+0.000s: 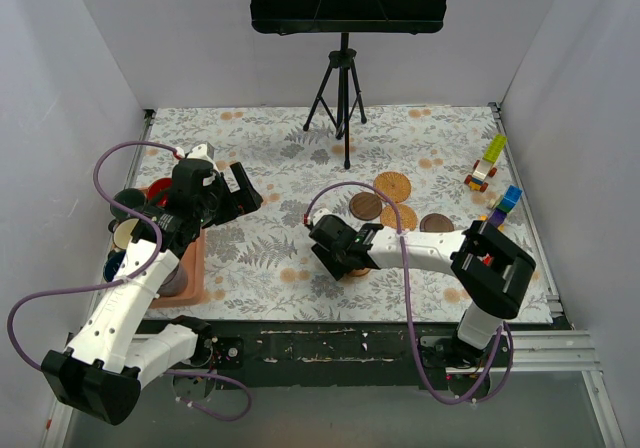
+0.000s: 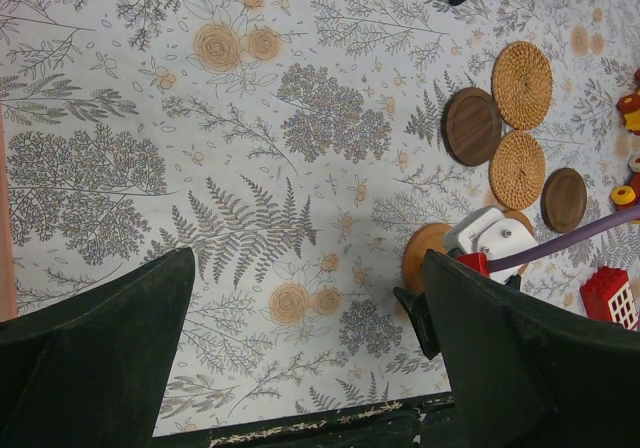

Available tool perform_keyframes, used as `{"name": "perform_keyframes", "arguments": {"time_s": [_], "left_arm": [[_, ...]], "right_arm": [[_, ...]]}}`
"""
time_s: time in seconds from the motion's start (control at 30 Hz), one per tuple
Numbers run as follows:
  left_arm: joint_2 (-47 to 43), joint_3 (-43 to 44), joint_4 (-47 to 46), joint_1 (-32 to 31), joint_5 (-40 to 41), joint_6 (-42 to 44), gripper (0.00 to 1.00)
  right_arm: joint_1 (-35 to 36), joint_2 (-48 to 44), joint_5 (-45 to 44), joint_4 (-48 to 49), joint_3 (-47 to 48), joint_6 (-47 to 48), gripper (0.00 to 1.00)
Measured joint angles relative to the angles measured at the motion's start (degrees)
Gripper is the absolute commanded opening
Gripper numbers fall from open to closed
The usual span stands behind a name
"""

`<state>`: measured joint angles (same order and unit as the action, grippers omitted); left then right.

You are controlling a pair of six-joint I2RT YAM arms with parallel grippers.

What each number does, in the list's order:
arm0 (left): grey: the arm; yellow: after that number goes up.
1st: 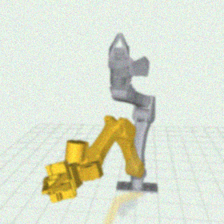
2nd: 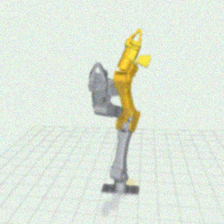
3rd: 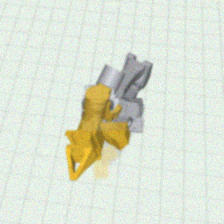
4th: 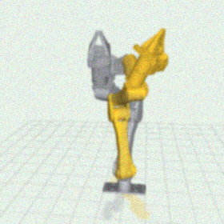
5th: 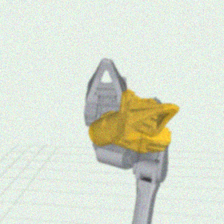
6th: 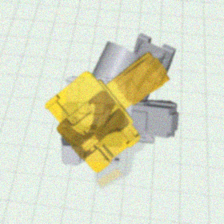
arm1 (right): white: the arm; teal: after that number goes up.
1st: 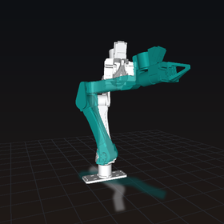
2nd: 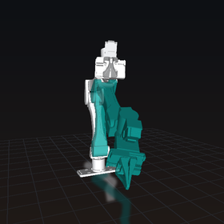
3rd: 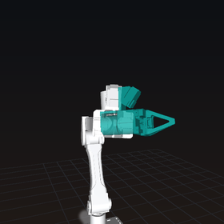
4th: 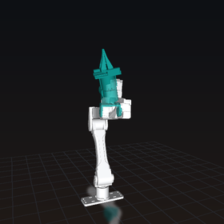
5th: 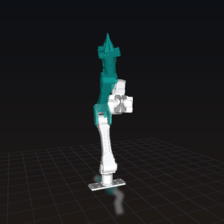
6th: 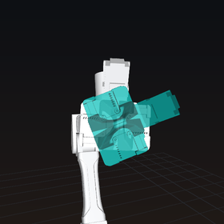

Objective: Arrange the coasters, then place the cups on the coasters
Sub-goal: Move the coaster to the center of the board.

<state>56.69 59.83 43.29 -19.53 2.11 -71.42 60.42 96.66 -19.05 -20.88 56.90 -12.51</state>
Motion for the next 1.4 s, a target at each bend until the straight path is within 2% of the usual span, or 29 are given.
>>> {"name": "perform_keyframes", "arguments": {"time_s": [0.2,0.4,0.77,1.4], "left_arm": [[0.0,0.0,0.0,0.0,0.0,0.0,0.98],[0.0,0.0,0.0,0.0,0.0,0.0,0.98],[0.4,0.0,0.0,0.0,0.0,0.0,0.98],[1.0,0.0,0.0,0.0,0.0,0.0,0.98]], "right_arm": [[0.1,-0.1,-0.9,-0.3,0.0,-1.7,0.64],[0.1,-2.0,-1.9,-1.9,-1.8,-2.2,0.65],[0.2,-3.8,-1.8,-1.5,-4.2,-2.0,0.49],[-4.9,-0.2,-2.9,-1.0,-0.6,0.5,0.47]]}}
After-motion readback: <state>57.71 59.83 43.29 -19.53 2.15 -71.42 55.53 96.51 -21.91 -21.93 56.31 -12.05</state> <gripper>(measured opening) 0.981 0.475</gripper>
